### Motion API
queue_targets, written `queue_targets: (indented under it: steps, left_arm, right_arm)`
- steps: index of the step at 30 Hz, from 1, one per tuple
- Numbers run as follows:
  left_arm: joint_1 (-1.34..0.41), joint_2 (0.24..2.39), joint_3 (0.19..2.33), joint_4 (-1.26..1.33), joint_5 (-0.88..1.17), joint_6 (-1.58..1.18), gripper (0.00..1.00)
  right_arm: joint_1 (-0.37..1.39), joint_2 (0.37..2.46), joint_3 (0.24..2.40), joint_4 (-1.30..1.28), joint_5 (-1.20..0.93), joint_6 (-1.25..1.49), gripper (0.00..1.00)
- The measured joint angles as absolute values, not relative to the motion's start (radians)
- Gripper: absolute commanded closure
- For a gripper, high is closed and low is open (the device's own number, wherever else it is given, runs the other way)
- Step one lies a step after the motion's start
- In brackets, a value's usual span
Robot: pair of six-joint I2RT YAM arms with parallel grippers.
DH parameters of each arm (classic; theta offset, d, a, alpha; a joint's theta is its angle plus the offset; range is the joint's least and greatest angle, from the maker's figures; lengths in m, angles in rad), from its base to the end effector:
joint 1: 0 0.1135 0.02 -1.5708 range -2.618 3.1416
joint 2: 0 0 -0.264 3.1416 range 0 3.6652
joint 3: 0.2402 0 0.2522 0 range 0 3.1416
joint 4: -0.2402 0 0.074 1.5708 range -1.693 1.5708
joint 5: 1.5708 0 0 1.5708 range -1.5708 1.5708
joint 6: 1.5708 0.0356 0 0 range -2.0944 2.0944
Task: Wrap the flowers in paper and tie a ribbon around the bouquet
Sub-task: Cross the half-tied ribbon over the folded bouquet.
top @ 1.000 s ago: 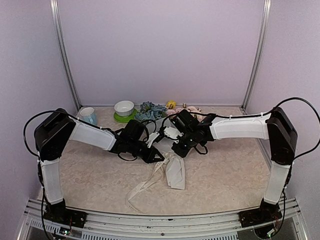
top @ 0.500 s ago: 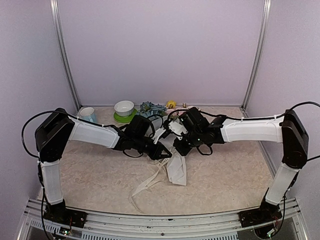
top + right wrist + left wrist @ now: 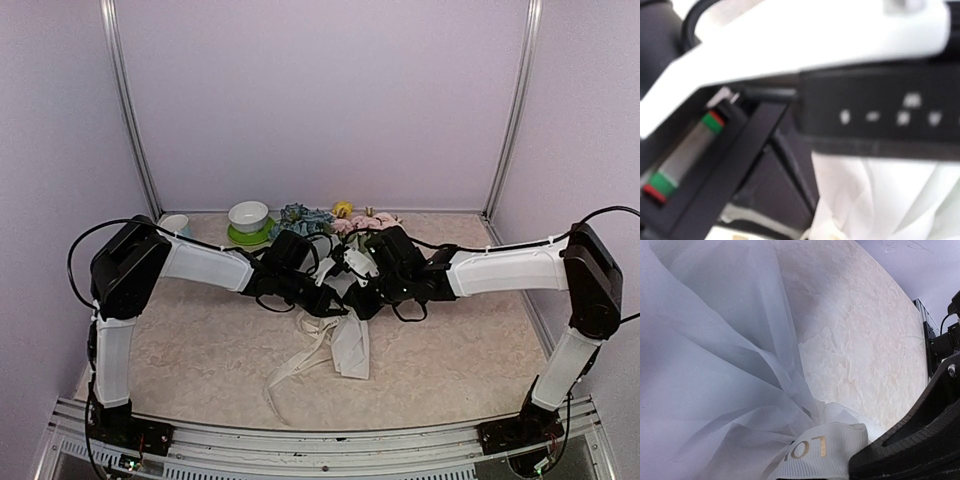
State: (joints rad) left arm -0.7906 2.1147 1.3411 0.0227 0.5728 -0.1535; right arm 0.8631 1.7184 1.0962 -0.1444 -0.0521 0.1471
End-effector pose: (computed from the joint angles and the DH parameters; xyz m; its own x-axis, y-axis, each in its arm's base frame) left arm 0.3026 -0.3332 0.1403 -0.6082 0.4319 -0.6659 0.7924 0.3800 -0.4772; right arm 0.2403 0.2837 0.2046 -0.5609 -0.4304 -0.7072 -0.7086 0.6913 0.1413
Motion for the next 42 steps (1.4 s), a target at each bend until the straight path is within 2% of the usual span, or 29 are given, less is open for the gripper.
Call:
queue_targets:
  steps: [9,12,14,17,20,23,30,36,42]
  left_arm:
    - [-0.787,2.106,1.305,0.1,0.535,-0.185,1.0]
    - [-0.787,2.106,1.305,0.119,0.54,-0.188,1.0]
    - [-0.786,2.106,1.305,0.124,0.536,-0.189,1.0]
    - [-0.784,2.106,1.305,0.126,0.533,-0.188,1.0]
    - [-0.781,2.108,1.305,0.126,0.531,-0.186,1.0]
    - [-0.78,2.114,1.311,0.119,0.53,-0.183,1.0]
    - [-0.78,2.119,1.335,0.066,0.515,-0.179,0.99]
    - [-0.78,2.119,1.354,0.021,0.502,-0.173,0.99]
    - [-0.78,2.119,1.364,-0.006,0.497,-0.161,0.98]
  right_arm:
    - [0.863,1.701,1.058,-0.101,-0.096,0.185,1.0]
    - [0.858,1.689,1.051,-0.101,-0.121,0.194,0.84]
    - [0.843,1.673,1.05,-0.099,-0.141,0.206,0.78]
    - [0.806,1.607,1.027,-0.094,-0.202,0.225,0.75]
    - [0.728,1.537,1.015,-0.084,-0.26,0.235,0.83]
    - [0.659,1.526,1.032,-0.089,-0.278,0.244,0.87]
    - [0.612,1.703,1.099,-0.174,-0.35,0.249,0.97]
    - [0.612,1.832,1.105,-0.213,-0.445,0.244,0.98]
    - [0.612,1.845,1.105,-0.17,-0.542,0.244,0.98]
